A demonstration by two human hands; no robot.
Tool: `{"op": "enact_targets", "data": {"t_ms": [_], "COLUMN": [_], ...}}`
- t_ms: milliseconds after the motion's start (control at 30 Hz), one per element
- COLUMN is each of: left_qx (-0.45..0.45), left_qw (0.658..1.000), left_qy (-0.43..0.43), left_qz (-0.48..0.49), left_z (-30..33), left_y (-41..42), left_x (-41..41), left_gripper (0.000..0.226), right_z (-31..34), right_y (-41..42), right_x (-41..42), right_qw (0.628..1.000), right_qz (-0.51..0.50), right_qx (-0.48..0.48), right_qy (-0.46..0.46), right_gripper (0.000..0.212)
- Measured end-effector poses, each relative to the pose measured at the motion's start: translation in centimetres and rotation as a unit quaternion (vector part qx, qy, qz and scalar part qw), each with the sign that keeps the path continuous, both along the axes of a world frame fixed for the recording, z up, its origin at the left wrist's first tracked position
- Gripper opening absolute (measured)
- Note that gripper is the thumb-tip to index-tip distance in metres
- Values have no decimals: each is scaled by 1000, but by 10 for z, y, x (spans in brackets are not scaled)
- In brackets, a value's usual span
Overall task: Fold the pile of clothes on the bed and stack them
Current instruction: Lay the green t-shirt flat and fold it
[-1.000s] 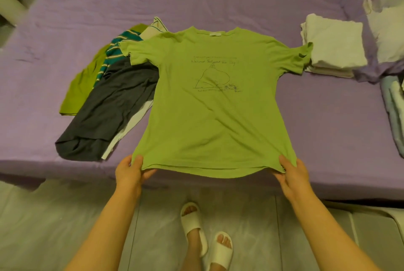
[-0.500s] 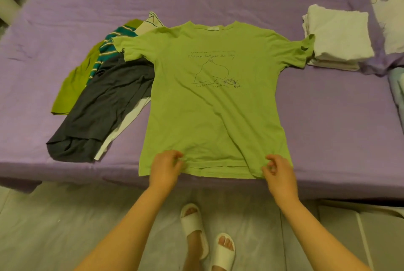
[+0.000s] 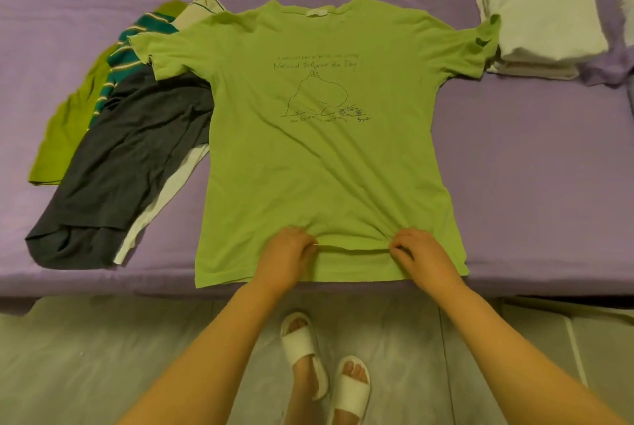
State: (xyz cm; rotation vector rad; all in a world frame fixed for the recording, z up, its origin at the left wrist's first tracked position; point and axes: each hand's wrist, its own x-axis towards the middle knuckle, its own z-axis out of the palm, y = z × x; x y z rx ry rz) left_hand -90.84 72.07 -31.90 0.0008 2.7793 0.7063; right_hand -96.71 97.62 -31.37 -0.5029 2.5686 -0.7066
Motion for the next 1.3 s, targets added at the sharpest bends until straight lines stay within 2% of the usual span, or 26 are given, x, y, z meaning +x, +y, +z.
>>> {"op": "enact_targets", "data": {"t_ms": [67, 133, 233, 300, 333, 400, 467, 533, 600, 633, 700, 767, 833, 900, 967, 1033, 1100, 1167, 1233, 1300], "left_qx": [28, -3, -58, -41, -17, -3, -46, -24, 17, 32, 64, 106, 160, 141, 98, 95, 78, -34, -129, -155], "left_qw": [1000, 999, 992, 993, 998, 987, 934, 880, 847, 837, 842, 853, 837, 820, 800, 786, 792, 830, 898, 962], "left_qy": [-10, -20, -81, -87, -59, 20, 38, -34, -100, -123, -138, -84, -19, 8, -5, -37, -62, -55, -17, -22], "left_qz": [-6, -42, -84, -75, -28, 158, 353, 472, 522, 532, 517, 504, 522, 555, 592, 609, 602, 555, 421, 222], "left_z": [8, 12, 14, 15, 18, 22, 22, 21, 17, 16, 15, 15, 22, 25, 22, 19, 18, 20, 22, 19], "left_y": [-9, -19, -27, -28, -29, -40, -59, -77, -89, -92, -95, -97, -101, -113, -128, -138, -134, -121, -100, -72], "left_x": [6, 19, 39, 46, 47, 45, 43, 40, 41, 41, 43, 48, 61, 80, 94, 96, 88, 77, 65, 51], "left_gripper": [22, 22, 26, 29, 28, 24, 34, 55, 64, 59, 37, 25, 15, 11, 19, 24, 25, 29, 39, 50], "right_z": [9, 15, 12, 8, 7, 7, 9, 10, 9, 9, 7, 5, 5, 5, 4, 2, 3, 4, 5, 6], "right_y": [4, 5, 1, -2, -3, -4, 0, 7, 11, 11, 10, 10, 10, 12, 16, 19, 18, 17, 20, 24], "right_x": [0, 8, 28, 37, 38, 36, 28, 21, 18, 18, 20, 20, 18, 16, 15, 13, 11, 10, 9, 8], "right_qw": [999, 999, 998, 994, 995, 997, 992, 983, 976, 975, 975, 973, 973, 974, 975, 977, 977, 975, 962, 951], "right_qz": [-36, -24, 50, 52, 37, -18, -95, -142, -155, -159, -165, -167, -162, -158, -151, -140, -143, -176, -229, -271], "right_qx": [-39, -35, 46, 91, 91, 72, 72, 103, 137, 144, 145, 158, 167, 161, 161, 163, 156, 133, 132, 141], "right_qy": [-13, -11, -16, -12, -13, -7, 28, 58, 66, 60, 43, 25, 13, 9, 5, 7, 16, 40, 69, 45], "right_gripper": [9, 10, 20, 25, 25, 24, 19, 17, 23, 27, 32, 33, 33, 32, 31, 29, 26, 22, 22, 38]}}
